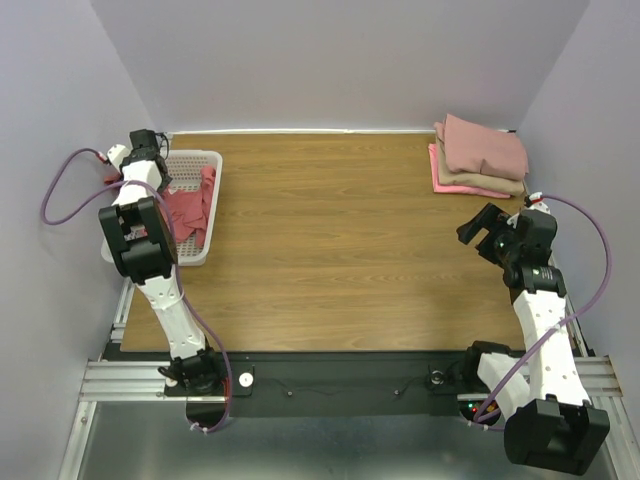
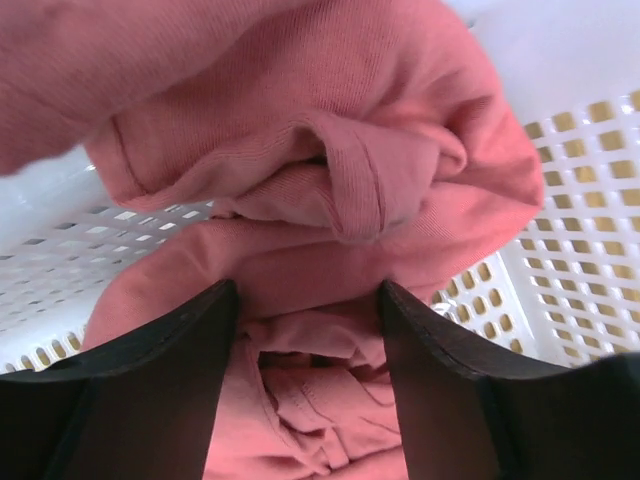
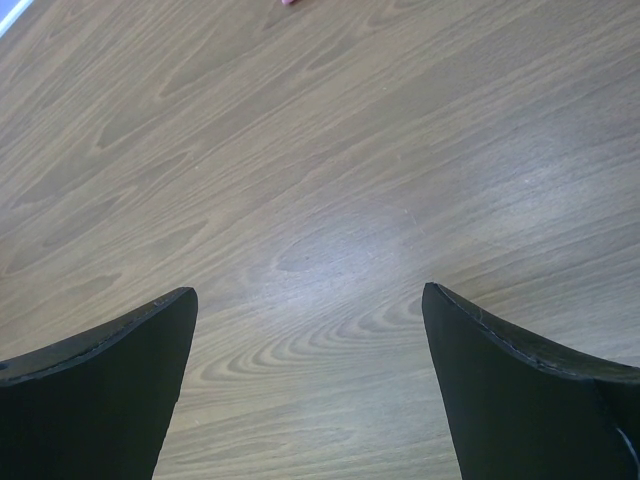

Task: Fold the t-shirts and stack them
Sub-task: Grab the tshirt from the pile

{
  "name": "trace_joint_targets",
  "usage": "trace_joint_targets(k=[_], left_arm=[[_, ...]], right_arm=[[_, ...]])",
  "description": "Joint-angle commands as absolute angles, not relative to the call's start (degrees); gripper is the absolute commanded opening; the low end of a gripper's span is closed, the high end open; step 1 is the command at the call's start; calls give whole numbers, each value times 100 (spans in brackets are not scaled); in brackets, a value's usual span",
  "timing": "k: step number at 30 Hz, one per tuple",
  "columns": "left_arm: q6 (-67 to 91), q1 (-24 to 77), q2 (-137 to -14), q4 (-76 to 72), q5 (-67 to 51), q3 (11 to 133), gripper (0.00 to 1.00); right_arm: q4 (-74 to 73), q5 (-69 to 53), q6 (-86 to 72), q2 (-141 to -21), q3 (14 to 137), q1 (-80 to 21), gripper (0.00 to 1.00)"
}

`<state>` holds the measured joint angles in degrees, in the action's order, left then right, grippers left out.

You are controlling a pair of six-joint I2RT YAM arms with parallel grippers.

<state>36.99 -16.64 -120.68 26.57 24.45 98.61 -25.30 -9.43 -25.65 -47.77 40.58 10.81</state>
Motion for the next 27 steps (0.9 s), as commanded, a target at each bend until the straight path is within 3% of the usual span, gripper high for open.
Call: trace_joint_targets(k=[1,3,4,5,8,27], left_arm=[[3797,-1688,-12120,2716,2567,9773,57],[3797,-1688,-12120,2742,2488,9765,48],[3779,-1670,-12094,2751,2487,9773,28],[3779,-1653,-12059,2786,2513,9782,17],[3779,-1574,-11787,2909,2619,9852,1],[3691,-695,-9985,4209,3296,11460,0]], right_arm=[[-2364,-835,-2487,-4746,4228,1072,100],[-2364,-817,-2487,-4729,4236,1072,100],[-2364,-817,-2487,-4720,4236,1072,100],[-2364,-817,-2487,-4711,4245,1072,100],[-2364,-852,-2487,-4693,4228,1072,100],[-2364,-1028,-2470,-4614,4192,1072,100]])
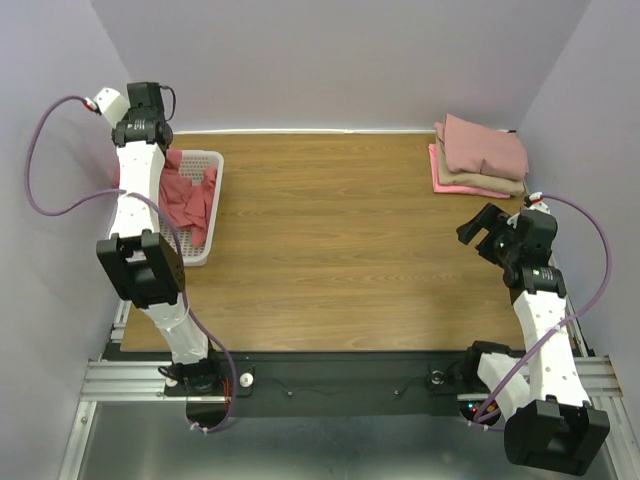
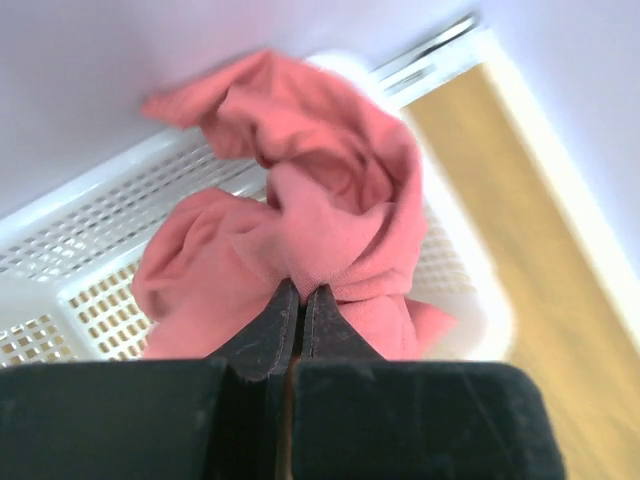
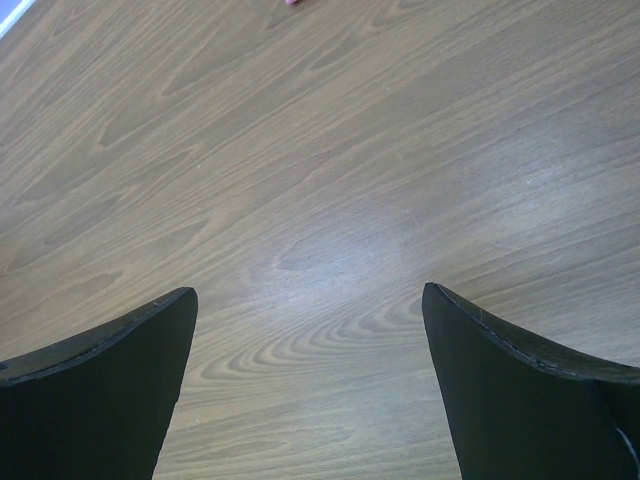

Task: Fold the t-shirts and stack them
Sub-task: Grab the tshirt from the pile, then move the tshirt to the center of the board

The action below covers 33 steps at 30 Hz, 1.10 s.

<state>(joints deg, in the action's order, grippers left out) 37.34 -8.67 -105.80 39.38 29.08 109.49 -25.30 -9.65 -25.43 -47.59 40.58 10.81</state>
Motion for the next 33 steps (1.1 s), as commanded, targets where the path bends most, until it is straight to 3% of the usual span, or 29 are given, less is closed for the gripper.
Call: trace_joint_targets(k=[1,11,18,21,25,33], left_arm=[[3665,-642,-9915,4201,3305,11591,0],[3077,-334,-9132,3709,2892,12734,0],[2348,-325,-8781,2498,856,13218,0],[2399,-290,-8509,1769,-855,13131,0],[2592,-80,-8306,1364,-2079,13166,0],[3076,1308,-8200,572,-3286,12832,0]], right_arm=[[-2364,-1037,-2470,-4597,4184,1072,100],[-2364,-1046,-2461,-4474,4175,1072,100],[-2364,-1081,-2461,-4447,4192,1072,100],[-2364,-1090,-2461,-4447,4184,1072,100],[-2355,-1125,-2461,-4412,4184,1072,100],[-2355,-1178,-2479,-4368,4219,1072,100]])
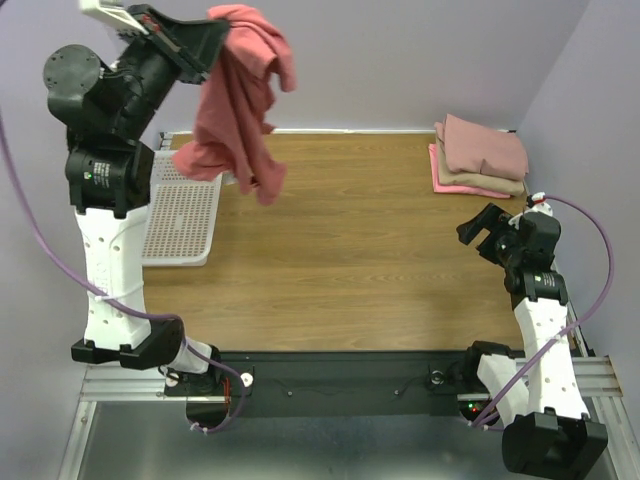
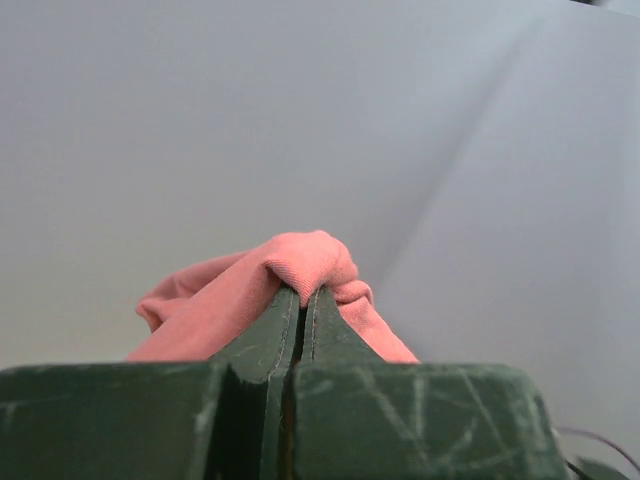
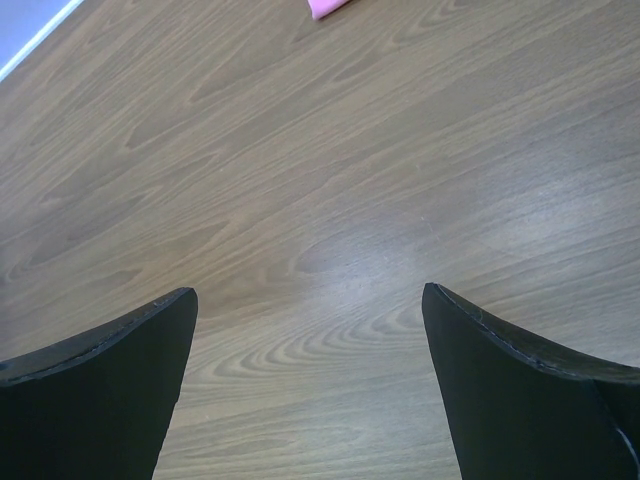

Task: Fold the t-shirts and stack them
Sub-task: Move the tshirt to the center of the board, then flatten the tshirt out

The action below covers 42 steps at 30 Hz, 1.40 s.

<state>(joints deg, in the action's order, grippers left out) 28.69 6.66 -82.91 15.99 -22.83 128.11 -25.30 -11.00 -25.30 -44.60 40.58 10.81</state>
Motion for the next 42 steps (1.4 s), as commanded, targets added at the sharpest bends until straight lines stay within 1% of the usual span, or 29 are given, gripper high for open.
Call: trace_joint_targets(k=[1,3,5,7,8,9,10,11,12,13,14,16,17,21,27,29,30,31,32,35,37,38,40,41,42], left_arm=[[3067,1510,-8209,536,-3444,12832,0],[3059,2036,-8209,379,-3437,12719,0],[3023,2319,-8139,256,-3358,12447,0],[3111,2574,-7902,36,-3052,11956,0],[3129,2593,-7806,-121,-2876,11361,0],[3277,2593,-7570,-167,-2230,10973,0],[3270,2593,-7446,-167,-1823,10560,0],[3261,2584,-7331,-132,-1332,9668,0],[3470,2584,-7121,-45,-74,9198,4],[3672,2549,-7058,261,591,8349,30],[3891,2462,-7040,464,998,7984,50],[4304,2155,-7162,981,1204,7412,98],[4376,2084,-7259,1167,1161,7070,98],[4359,2065,-7743,1907,1134,6865,98],[4570,2162,-7331,1916,1151,6030,99],[4605,2223,-7216,1925,1169,5696,99],[4684,2285,-7129,1934,1117,5591,99],[4693,2337,-7084,1934,1064,5485,99],[4693,2381,-7058,1942,994,5302,99],[4693,2689,-6970,1960,730,4959,99],[4911,2987,-6944,1882,624,4756,99],[4965,3293,-6987,1820,615,4546,98],[5141,3471,-7040,1488,502,4142,98],[5142,3515,-7101,1094,249,3879,98],[5142,3516,-7128,1090,246,3876,98]], right_arm=[[-2347,-1169,-2479,-4368,4219,1072,100],[-2355,-1160,-2487,-4324,4236,1072,100],[-2355,-1151,-2487,-4307,4236,1072,100],[-2364,-1073,-2522,-4245,4245,1072,100],[-2364,-1046,-2549,-4228,4245,1072,100],[-2373,-985,-2558,-4175,4245,1072,100],[-2382,-950,-2584,-4149,4254,1072,100],[-2391,-932,-2575,-4122,4254,1072,100],[-2425,-871,-2584,-4061,4254,1072,100],[-2452,-844,-2593,-4052,4271,1072,100],[-2496,-818,-2593,-4043,4298,1072,100],[-2628,-721,-2575,-4086,4350,1072,100],[-2671,-721,-2558,-4113,4368,1064,100],[-2707,-1168,-2566,-4201,4307,1063,100],[-2856,-2003,-2681,-4446,4087,897,100],[-2926,-1821,-2724,-4552,3964,371,100],[-2935,-1402,-2864,-4614,3920,99,100],[-2944,-1163,-2944,-4649,3842,-251,100],[-2953,-943,-3040,-4684,3823,-925,100],[-3163,-213,-3427,-4842,3788,-1877,100],[-3375,-35,-3804,-4817,3613,-2117,100],[-3453,-35,-4041,-4799,3386,-2266,100],[-3524,-323,-4218,-4694,3139,-2329,100],[-3655,-473,-4349,-4554,2990,-2338,100],[-3743,-475,-4394,-4553,2953,-2338,100]])
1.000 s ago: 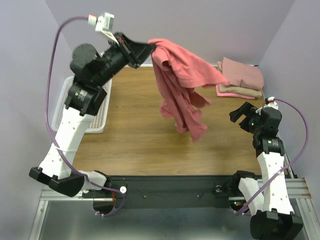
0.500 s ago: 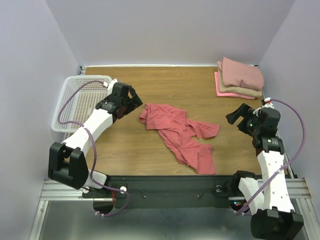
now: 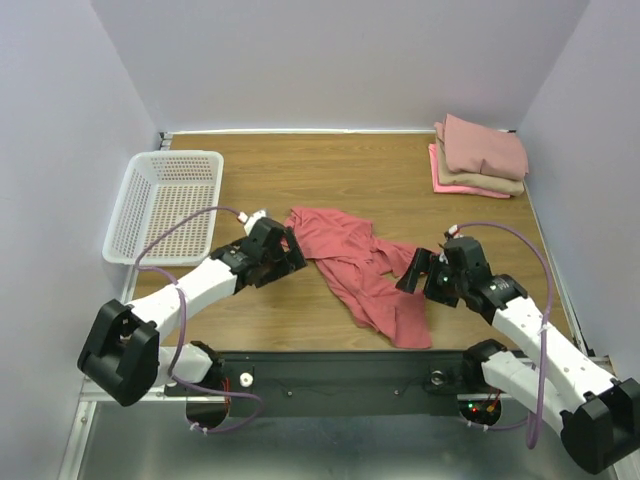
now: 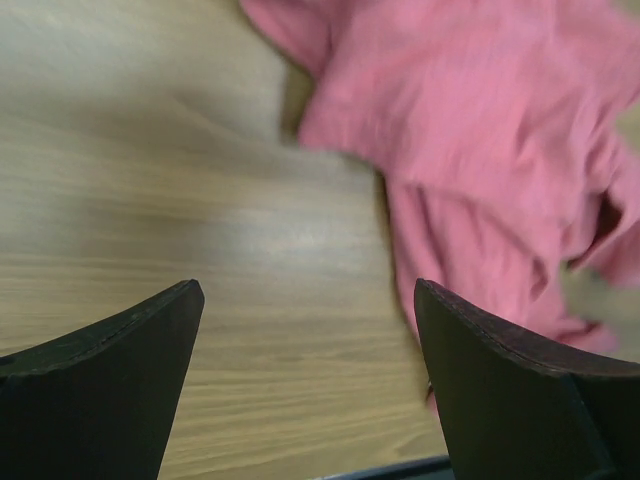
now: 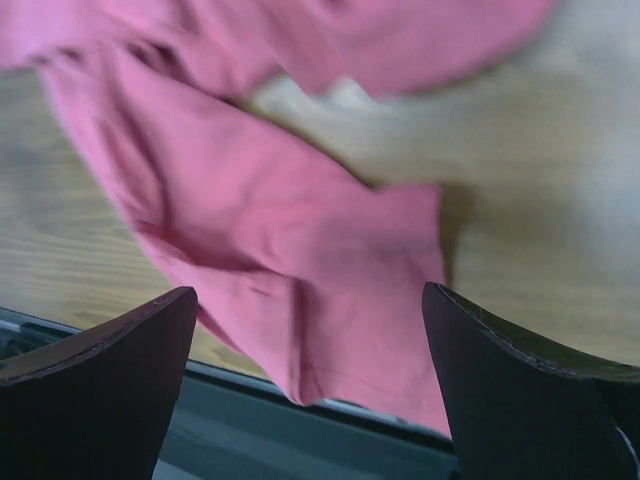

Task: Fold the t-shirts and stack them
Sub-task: Flatten the tshirt out

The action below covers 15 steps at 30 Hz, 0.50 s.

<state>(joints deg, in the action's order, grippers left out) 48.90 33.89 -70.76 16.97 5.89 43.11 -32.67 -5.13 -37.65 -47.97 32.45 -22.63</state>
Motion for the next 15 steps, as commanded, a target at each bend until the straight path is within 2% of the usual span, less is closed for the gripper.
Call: trace_joint_targets(k=[1,6,12,15], left_arm=[[5150,3516,-7163,794,142,3789,97],[5142,3498,-7593,536,579,3875,95],[5098,3445,-8411,53,861,4183,86],[5106,3253,-8805,27,940,4315,72]], right_arm=[[-3849,-422,-4412,-4466,2953,-2329,100],[-4517,-114,-4421,-3982,3199,-2338,100],[-4526,-325,-4535,-3929,2988,-2338,100],[-4561,-352,-4500,-3929,3058,-2338,100]])
